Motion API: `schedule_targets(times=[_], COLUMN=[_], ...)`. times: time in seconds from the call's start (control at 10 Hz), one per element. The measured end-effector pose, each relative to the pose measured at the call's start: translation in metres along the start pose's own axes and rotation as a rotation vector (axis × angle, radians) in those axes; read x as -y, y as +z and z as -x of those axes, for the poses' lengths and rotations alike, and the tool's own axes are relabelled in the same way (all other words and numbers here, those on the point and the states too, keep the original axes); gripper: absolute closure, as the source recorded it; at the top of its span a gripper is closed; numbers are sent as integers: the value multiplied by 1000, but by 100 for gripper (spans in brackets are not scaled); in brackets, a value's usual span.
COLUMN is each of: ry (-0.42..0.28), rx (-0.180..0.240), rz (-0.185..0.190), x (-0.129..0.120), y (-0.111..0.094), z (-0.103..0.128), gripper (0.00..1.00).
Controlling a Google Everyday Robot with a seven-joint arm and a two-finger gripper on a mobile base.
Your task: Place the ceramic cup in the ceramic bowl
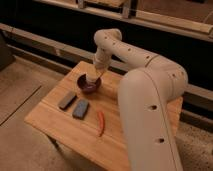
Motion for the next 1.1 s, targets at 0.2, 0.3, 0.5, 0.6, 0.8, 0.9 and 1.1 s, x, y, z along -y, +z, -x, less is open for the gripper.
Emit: schedule_targets(times=[0.2, 0.3, 0.5, 0.6, 0.8, 0.9, 1.1], ry=[-1, -1, 1, 1, 1, 1, 1], rx=[-37, -53, -73, -73, -73, -73, -73], rz=[-5, -9, -14, -14, -14, -14, -14], x=[1, 2, 3, 3, 3, 3, 3], y=[15, 22, 28, 28, 28, 28, 28], z=[-6, -8, -11, -11, -11, -11, -11], gripper=[100, 100, 100, 94, 76, 64, 42])
